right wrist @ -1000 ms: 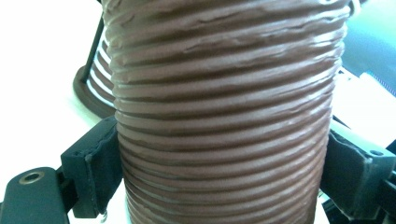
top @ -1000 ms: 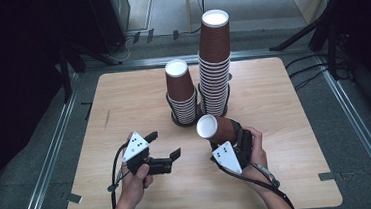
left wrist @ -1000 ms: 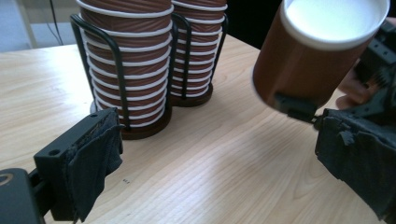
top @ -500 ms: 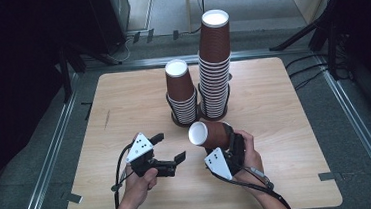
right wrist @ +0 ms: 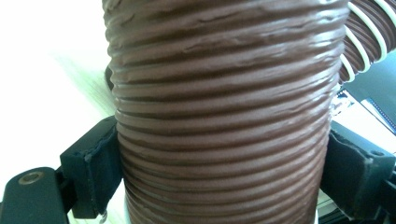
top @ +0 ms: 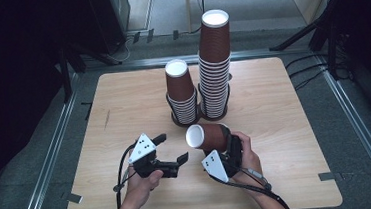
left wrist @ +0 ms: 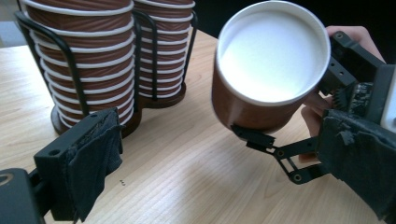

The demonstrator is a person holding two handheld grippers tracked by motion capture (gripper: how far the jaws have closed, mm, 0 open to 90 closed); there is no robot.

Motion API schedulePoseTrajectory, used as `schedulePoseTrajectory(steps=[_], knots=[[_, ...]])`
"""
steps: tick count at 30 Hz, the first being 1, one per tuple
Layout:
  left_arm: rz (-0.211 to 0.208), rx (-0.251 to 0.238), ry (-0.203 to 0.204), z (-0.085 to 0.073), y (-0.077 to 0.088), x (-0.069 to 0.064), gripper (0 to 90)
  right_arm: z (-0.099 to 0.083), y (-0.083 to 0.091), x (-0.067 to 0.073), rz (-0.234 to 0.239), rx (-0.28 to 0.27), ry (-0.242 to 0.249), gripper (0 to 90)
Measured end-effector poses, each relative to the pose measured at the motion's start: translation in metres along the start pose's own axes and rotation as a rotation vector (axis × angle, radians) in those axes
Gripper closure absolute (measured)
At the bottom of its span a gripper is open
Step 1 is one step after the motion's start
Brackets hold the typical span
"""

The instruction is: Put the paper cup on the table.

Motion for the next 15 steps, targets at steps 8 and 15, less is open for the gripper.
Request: schedulePoseTrajectory(steps=[8, 15], knots=[[-0.019, 0.006, -0.003, 0.000, -0.004, -0.008, 0.9, 0.003, 0.001, 0.006, 0.007, -0.006, 0.035, 11.8], [-0.037, 0.006, -0.005, 0.001, -0.005, -0.012, 0.9, 0.009, 0.004, 0.014, 0.021, -0.026, 0.092, 11.7]])
Point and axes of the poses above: each handheld gripper's, and its own axes: y roughly backward along the jaws, z roughly out of its top, x roughly to its left, the point moved 5 cm from there along -y, roughly forward along the jaws, and after that the axes turned 2 degrees about -x, right-handed, at the moved point
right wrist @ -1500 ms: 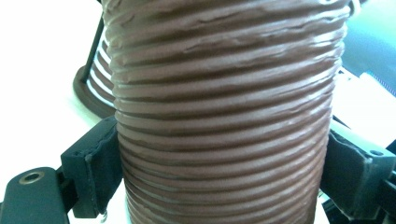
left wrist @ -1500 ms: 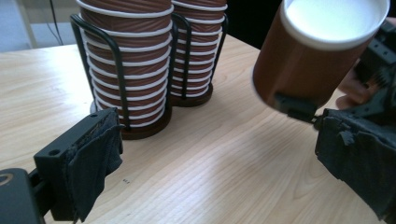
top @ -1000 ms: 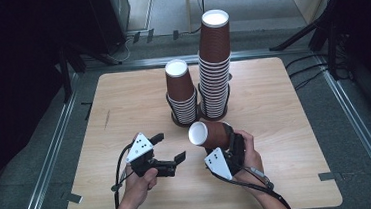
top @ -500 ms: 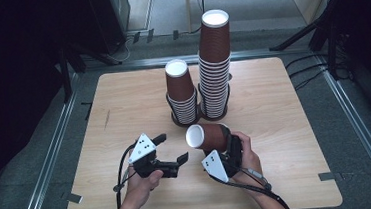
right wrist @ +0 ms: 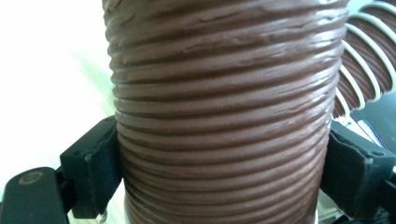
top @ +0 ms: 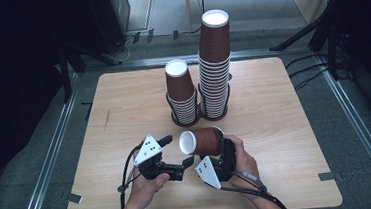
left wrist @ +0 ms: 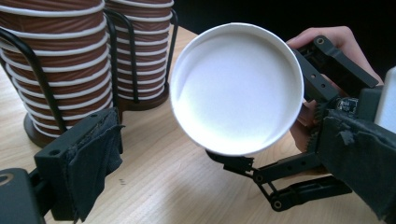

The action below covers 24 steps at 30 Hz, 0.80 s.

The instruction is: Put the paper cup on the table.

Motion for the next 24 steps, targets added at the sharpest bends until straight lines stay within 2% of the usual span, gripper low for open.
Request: schedulePoseTrajectory(steps=[3, 6, 12, 14, 20, 24], knots=[[-0.008, 0.009, -0.003, -0.001, -0.001, -0.001, 1.0, 0.002, 0.001, 0.002, 0.001, -0.008, 0.010, 11.7], [-0.008, 0.012, -0.006, -0.001, -0.002, -0.002, 4.3, 0.007, 0.003, 0.006, 0.004, -0.023, 0.043, 11.7], [-0.017, 0.012, -0.002, -0.001, -0.002, -0.003, 6.9, 0.014, 0.006, 0.012, 0.026, -0.051, 0.052, 11.7], [-0.016, 0.018, -0.003, -0.001, -0.002, -0.003, 11.6, 0.016, 0.008, 0.013, 0.017, -0.056, 0.077, 11.6], [-0.021, 0.028, -0.009, -0.001, -0.003, -0.005, 15.5, 0.017, 0.008, 0.014, 0.010, -0.063, 0.112, 11.6], [-0.031, 0.025, -0.009, -0.001, -0.002, -0.005, 20.2, 0.016, 0.008, 0.013, 0.006, -0.060, 0.115, 11.4]])
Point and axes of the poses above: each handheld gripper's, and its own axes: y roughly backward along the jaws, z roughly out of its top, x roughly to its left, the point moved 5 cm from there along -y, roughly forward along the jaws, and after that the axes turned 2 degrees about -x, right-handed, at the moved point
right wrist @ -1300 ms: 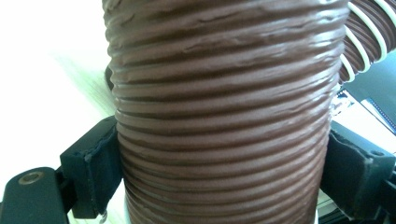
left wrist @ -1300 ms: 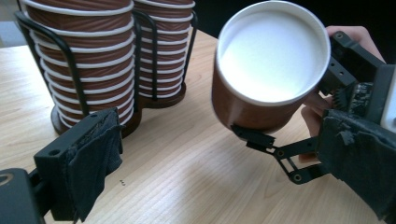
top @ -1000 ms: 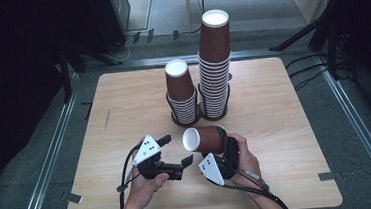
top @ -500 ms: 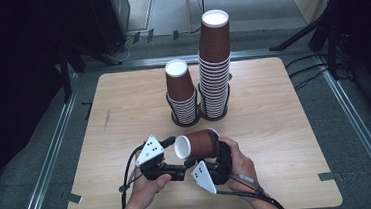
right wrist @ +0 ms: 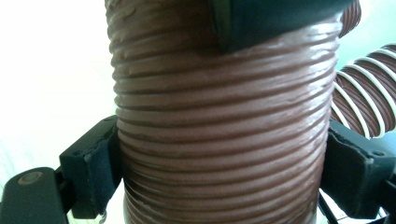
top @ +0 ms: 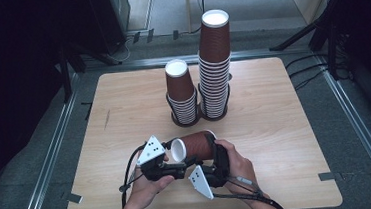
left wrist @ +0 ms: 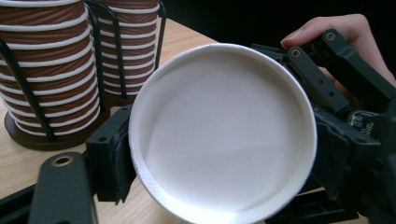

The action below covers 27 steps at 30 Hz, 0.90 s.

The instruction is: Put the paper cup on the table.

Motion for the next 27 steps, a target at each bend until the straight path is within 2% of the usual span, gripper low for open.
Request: schedulePoseTrajectory(steps=[5, 7, 8, 9, 10, 12, 17, 21, 25, 27], knots=[[-0.016, -0.002, 0.011, -0.001, 0.001, 0.002, 21.1, 0.000, 0.000, 0.000, 0.008, -0.007, 0.007, 10.3], [-0.020, -0.007, 0.017, -0.001, 0.001, 0.003, 21.4, 0.000, 0.000, 0.001, 0.017, -0.006, -0.012, 9.4], [-0.023, -0.008, 0.016, 0.000, 0.002, 0.003, 21.6, 0.000, 0.000, 0.001, 0.038, -0.008, -0.034, 8.0], [-0.026, -0.010, 0.017, 0.000, 0.002, 0.004, 21.6, 0.000, 0.000, 0.001, 0.038, -0.008, -0.034, 8.0], [-0.021, -0.013, 0.017, 0.000, 0.002, 0.004, 21.8, 0.000, 0.001, 0.000, 0.067, -0.004, -0.045, 1.9], [-0.019, -0.020, 0.025, 0.000, 0.004, 0.007, 21.8, -0.003, 0.001, 0.000, 0.082, 0.013, -0.045, 0.0], [-0.012, -0.035, 0.032, 0.002, 0.008, 0.011, 22.0, -0.005, 0.001, -0.002, 0.088, 0.021, -0.066, 0.0], [0.002, -0.051, 0.038, 0.003, 0.012, 0.017, 22.0, -0.005, 0.003, -0.005, 0.086, 0.006, -0.084, 0.0], [0.016, -0.063, 0.051, 0.004, 0.016, 0.022, 22.0, -0.006, 0.004, -0.009, 0.091, 0.003, -0.121, 0.0], [0.027, -0.071, 0.055, 0.005, 0.018, 0.025, 22.0, -0.008, 0.006, -0.012, 0.097, 0.010, -0.168, 0.0]])
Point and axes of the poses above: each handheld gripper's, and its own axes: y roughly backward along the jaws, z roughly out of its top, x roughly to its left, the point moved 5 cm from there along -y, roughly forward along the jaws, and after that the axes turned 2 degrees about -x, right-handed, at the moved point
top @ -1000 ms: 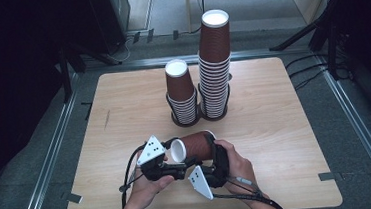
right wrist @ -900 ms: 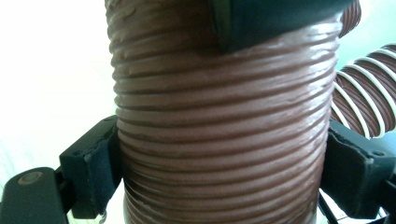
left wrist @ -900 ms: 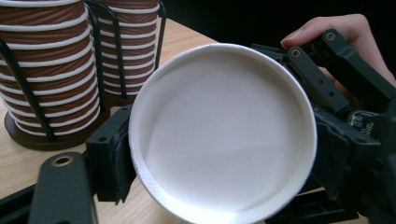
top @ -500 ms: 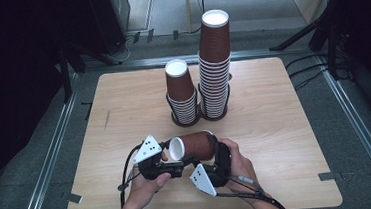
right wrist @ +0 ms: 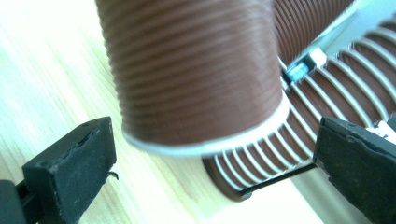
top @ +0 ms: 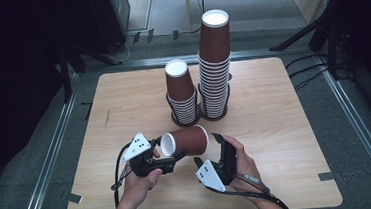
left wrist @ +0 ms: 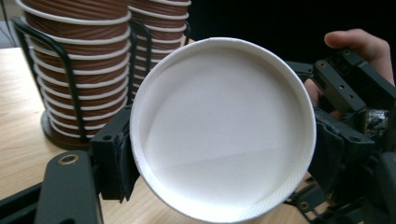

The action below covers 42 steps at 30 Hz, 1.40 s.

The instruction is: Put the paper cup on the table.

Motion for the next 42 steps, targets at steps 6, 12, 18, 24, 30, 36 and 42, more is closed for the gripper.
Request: schedulePoseTrajectory(steps=[6, 12, 18, 24, 30, 36, 42], knots=[[0.022, -0.010, 0.005, 0.000, 0.003, 0.006, 22.0, -0.008, 0.006, -0.009, 0.017, 0.029, -0.164, 0.0], [0.041, -0.025, 0.007, 0.000, 0.004, 0.009, 22.0, -0.016, 0.009, -0.015, 0.024, 0.050, -0.386, 0.0], [0.052, -0.031, 0.009, -0.002, 0.004, 0.011, 22.0, -0.011, 0.013, -0.020, 0.040, 0.002, -0.598, 0.0], [0.060, -0.042, 0.012, -0.001, 0.005, 0.011, 22.0, -0.008, 0.015, -0.015, 0.064, 0.006, -0.708, 0.0], [0.066, -0.051, 0.016, -0.001, 0.004, 0.011, 21.9, 0.001, 0.018, -0.016, 0.106, -0.007, -0.914, 0.0], [0.066, -0.052, 0.014, -0.002, 0.003, 0.010, 22.0, 0.004, 0.020, -0.018, 0.134, 0.007, -1.102, 0.0], [0.065, -0.046, 0.007, -0.005, 0.001, 0.009, 21.9, 0.004, 0.022, -0.025, 0.142, -0.021, -1.301, 0.0]])
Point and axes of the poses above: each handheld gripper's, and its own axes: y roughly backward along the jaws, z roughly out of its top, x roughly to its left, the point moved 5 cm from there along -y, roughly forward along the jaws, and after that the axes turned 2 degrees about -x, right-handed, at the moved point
